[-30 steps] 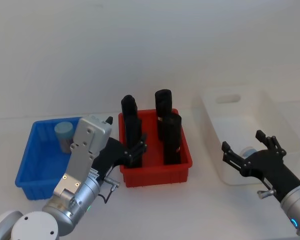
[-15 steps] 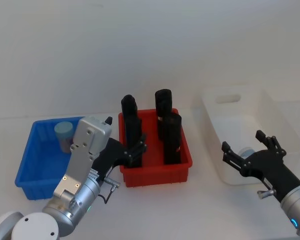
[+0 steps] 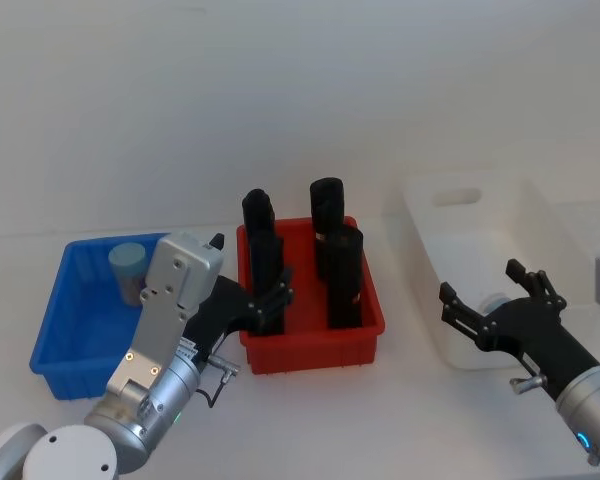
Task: Pick the cotton swabs from the blue box and place them into the white box.
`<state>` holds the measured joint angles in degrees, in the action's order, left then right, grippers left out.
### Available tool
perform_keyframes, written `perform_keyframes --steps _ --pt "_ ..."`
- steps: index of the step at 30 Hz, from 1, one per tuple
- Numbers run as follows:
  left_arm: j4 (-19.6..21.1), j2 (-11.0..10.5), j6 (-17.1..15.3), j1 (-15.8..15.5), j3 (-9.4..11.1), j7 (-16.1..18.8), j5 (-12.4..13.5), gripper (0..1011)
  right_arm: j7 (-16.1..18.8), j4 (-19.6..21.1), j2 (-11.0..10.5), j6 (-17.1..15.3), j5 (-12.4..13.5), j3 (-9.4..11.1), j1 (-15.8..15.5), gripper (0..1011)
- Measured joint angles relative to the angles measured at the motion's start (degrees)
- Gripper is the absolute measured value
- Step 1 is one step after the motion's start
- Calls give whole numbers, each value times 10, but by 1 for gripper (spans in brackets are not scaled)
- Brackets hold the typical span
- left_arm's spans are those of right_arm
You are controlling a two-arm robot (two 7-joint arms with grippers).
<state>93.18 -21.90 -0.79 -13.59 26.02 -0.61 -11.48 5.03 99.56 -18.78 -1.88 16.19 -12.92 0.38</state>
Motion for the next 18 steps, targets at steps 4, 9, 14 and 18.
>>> perform_keyframes --steps 4,9,14,18 --pt "0 0 0 0 0 0 0 1004 11 -20 7 2 -6 -1 15 1002" --pt "0 0 0 0 0 0 0 1004 26 -46 16 4 -15 -4 35 1002" --pt "0 0 0 0 0 0 0 1004 47 -84 30 9 -29 -8 63 1002" --pt "0 0 0 0 0 0 0 1004 63 -116 42 14 -41 -12 85 1002"
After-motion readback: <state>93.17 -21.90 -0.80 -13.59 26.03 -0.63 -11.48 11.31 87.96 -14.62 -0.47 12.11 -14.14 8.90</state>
